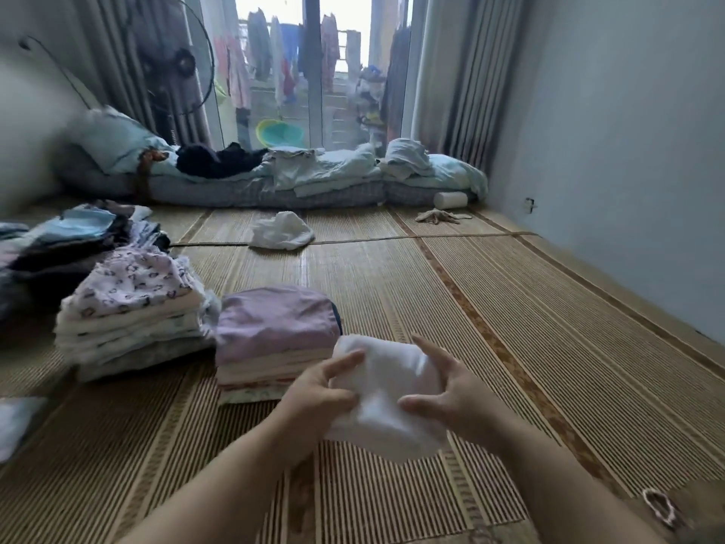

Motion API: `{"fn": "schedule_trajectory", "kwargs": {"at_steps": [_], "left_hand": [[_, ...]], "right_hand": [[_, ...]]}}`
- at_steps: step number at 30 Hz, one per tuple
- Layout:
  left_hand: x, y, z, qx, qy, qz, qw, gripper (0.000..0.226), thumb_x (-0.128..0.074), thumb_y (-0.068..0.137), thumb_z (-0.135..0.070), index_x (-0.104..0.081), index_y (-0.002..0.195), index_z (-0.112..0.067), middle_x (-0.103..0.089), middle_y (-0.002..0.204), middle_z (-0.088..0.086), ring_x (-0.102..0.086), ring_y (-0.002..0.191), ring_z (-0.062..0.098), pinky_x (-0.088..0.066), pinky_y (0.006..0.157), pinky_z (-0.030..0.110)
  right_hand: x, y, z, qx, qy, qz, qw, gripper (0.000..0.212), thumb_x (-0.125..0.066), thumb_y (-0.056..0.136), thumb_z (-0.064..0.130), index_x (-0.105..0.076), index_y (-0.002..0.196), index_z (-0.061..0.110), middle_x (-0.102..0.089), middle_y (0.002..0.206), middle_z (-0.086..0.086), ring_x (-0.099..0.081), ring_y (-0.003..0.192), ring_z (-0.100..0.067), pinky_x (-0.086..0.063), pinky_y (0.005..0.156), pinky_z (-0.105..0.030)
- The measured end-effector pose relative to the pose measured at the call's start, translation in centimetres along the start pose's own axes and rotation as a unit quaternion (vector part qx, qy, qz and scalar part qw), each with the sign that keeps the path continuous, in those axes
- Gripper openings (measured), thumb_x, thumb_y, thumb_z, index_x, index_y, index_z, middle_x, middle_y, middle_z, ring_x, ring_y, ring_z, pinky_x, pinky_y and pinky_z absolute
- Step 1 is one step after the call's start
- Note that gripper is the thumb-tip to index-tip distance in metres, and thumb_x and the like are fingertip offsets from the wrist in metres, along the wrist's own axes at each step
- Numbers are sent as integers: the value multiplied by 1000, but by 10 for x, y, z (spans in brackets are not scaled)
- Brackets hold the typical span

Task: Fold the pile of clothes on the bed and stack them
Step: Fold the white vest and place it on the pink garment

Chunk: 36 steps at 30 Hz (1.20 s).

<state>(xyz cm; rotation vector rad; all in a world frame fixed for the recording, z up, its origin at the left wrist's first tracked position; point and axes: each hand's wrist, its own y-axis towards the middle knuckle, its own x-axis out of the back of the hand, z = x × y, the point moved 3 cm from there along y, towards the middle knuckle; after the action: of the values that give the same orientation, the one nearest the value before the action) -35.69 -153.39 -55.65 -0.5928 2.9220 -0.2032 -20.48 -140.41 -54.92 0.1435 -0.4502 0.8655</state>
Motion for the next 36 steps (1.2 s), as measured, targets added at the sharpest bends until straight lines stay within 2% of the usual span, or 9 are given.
{"fn": "schedule_trajectory", "kwargs": {"at_steps": [3, 8, 10, 13, 17, 20, 25, 30, 36], "left_hand": [[46, 3, -36, -42, -38, 2, 998, 71, -65, 68, 4, -49, 135, -15, -57, 124, 20, -61, 102, 39, -50, 90, 46], [119, 35, -72, -90, 30, -93, 991, 64, -50, 86, 18, -38, 143, -7, -54, 110, 15, -59, 75, 20, -54, 62, 23], [142, 55, -77, -112, 139, -149, 973, 68, -64, 81, 2, -38, 143, -6, -59, 109, 12, -62, 81, 20, -52, 71, 28], [169, 83, -71, -89, 322, -203, 920, 82, -68, 69, -26, -39, 145, -16, -56, 125, 14, -59, 107, 25, -49, 93, 36], [195, 119, -35, 25, 485, -188, 854, 77, -60, 84, -38, -20, 150, -38, -4, 158, 11, -10, 144, 36, -18, 115, 46], [205, 134, -10, 50, 541, -145, 827, 75, -42, 90, -46, 1, 151, -40, 26, 157, -5, 23, 143, 27, 4, 114, 52], [211, 133, 18, 30, 586, -114, 802, 97, -21, 68, -74, 9, 151, -33, 16, 159, -6, 15, 146, 11, -3, 119, 47], [208, 125, -3, 60, 579, -100, 807, 86, -38, 87, -63, 6, 152, -29, 10, 161, -2, 9, 147, 14, -6, 119, 45], [170, 66, -40, 22, 570, -163, 805, 92, -51, 85, -61, -1, 153, -25, 1, 162, 6, 1, 148, 26, -14, 118, 48]], "right_hand": [[-22, 44, 50, 36, -28, -28, 999, 95, -86, 62, 20, -38, 142, 39, -51, 126, 0, -57, 109, -19, -53, 93, -38], [-58, 126, 107, 87, -24, -103, 991, 76, -74, 71, 8, -46, 136, 35, -54, 120, -2, -59, 101, -21, -53, 89, -36], [-73, 162, 113, 102, -58, -116, 986, 57, -66, 78, 10, -52, 128, 34, -56, 118, -1, -58, 102, -18, -49, 93, -33], [-95, 206, 106, 137, -173, -53, 974, 31, -48, 94, 7, -61, 123, 12, -59, 121, -2, -53, 116, -14, -28, 99, -4], [-117, 245, 68, 89, -254, 13, 963, 32, -54, 93, 25, -59, 124, 18, -47, 134, -11, -50, 121, -29, -41, 99, -29], [-125, 258, 39, 68, -373, 88, 921, 76, -49, 81, 69, -34, 142, 27, -25, 151, -11, -30, 135, -35, -28, 109, -46], [-129, 255, 6, 4, -403, 155, 902, 128, -39, 45, 94, 13, 147, 38, 16, 160, -4, 14, 146, -27, 2, 113, -58], [-123, 239, 33, -24, -448, 141, 883, 126, -54, 57, 87, 23, 144, 39, 22, 157, -11, 9, 146, -34, 0, 111, -63], [-95, 166, 75, 5, -410, 69, 910, 116, -47, 60, 86, 13, 148, 40, 21, 158, -8, -5, 146, -36, -7, 113, -66]]}}
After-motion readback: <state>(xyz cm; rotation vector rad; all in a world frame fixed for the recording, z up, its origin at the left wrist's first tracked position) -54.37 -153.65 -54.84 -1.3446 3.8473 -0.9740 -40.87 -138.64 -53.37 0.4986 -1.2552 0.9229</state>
